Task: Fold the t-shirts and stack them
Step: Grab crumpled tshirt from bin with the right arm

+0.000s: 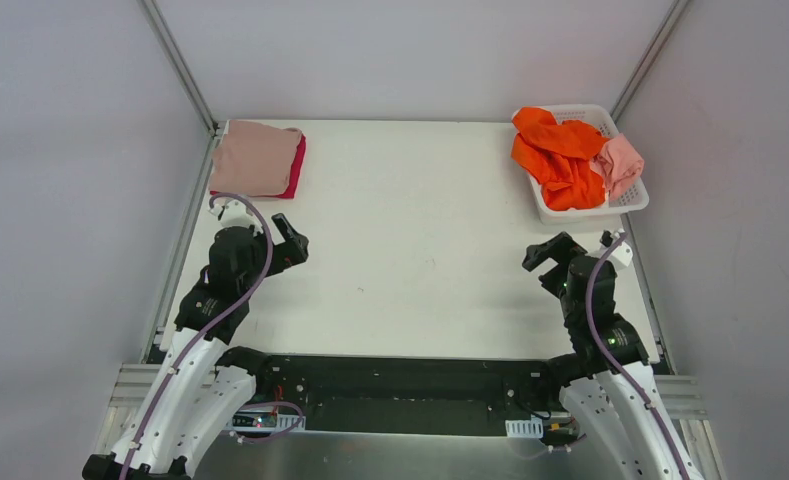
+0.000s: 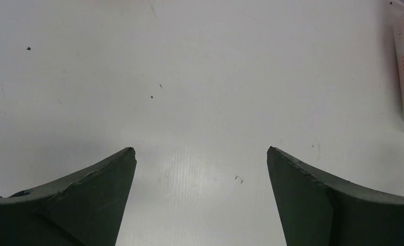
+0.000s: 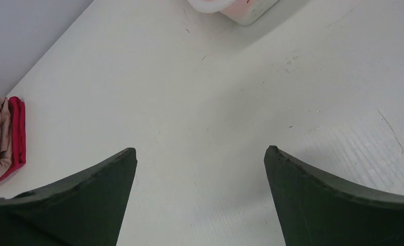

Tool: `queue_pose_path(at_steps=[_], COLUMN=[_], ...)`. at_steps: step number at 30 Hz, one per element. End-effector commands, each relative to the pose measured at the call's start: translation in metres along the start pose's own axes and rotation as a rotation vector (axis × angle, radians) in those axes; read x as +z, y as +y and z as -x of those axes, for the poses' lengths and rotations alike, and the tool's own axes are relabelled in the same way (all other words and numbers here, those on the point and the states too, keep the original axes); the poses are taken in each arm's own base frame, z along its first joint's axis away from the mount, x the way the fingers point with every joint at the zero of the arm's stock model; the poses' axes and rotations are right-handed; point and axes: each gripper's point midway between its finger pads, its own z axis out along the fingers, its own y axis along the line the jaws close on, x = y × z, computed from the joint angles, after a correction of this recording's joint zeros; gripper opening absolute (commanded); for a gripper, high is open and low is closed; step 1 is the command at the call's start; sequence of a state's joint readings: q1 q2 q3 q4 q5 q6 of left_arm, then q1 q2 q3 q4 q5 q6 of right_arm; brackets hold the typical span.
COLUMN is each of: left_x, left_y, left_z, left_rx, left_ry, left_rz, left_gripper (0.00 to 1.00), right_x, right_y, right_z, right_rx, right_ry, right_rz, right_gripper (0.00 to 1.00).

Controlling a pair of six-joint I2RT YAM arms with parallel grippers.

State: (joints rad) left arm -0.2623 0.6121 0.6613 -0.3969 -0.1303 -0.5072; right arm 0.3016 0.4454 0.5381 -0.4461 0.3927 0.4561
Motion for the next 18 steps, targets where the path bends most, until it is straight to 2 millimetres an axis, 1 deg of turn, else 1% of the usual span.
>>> queue_pose_path(at_steps=[1,5,7,8,9,12,15,18], left_x=[-0.001,0.0,0.002,0.003,0.004,0.007,0.012,0.018], left_y=[-0.011,-0.012,-0.013,-0.013,-0.014,-0.016,-0.021,-0.024], left_z=[0.009,0.009,0.009,0.009,0.01,0.011,0.011,0.008], left_rx=[0.013,0.01,0.009,0.009,0.009,0.007,0.002,0.0], left_ry=[-0.03,-0.037,-0.039,-0.038,-0.041,-0.044,-0.037,-0.025], left_rz=[-0.052,-0.058,-0.063,-0.064,-0.064,-0.069,-0.09,-0.099], left_gripper=[0.99,0.99,0.99,0.99,0.99,0.99,0.99,0.99], right_x=[0.001,0.004,0.01,0.011,0.014,0.024,0.039,0.062], right_y=[0.011,0.03,0.038,0.045,0.049,0.059,0.062,0.061], right_z=[0.014,0.031,0.039,0.048,0.052,0.067,0.088,0.112], right_rx=[0.026,0.031,0.003,-0.003,-0.009,-0.028,-0.065,-0.117], right_ry=[-0.046,-0.068,-0.056,-0.06,-0.058,-0.064,-0.088,-0.109], right_rz=[0.032,0.061,0.042,0.037,0.028,-0.017,-0.108,-0.198], right_gripper=[1.0,1.0,1.0,1.0,1.0,1.0,1.0,1.0])
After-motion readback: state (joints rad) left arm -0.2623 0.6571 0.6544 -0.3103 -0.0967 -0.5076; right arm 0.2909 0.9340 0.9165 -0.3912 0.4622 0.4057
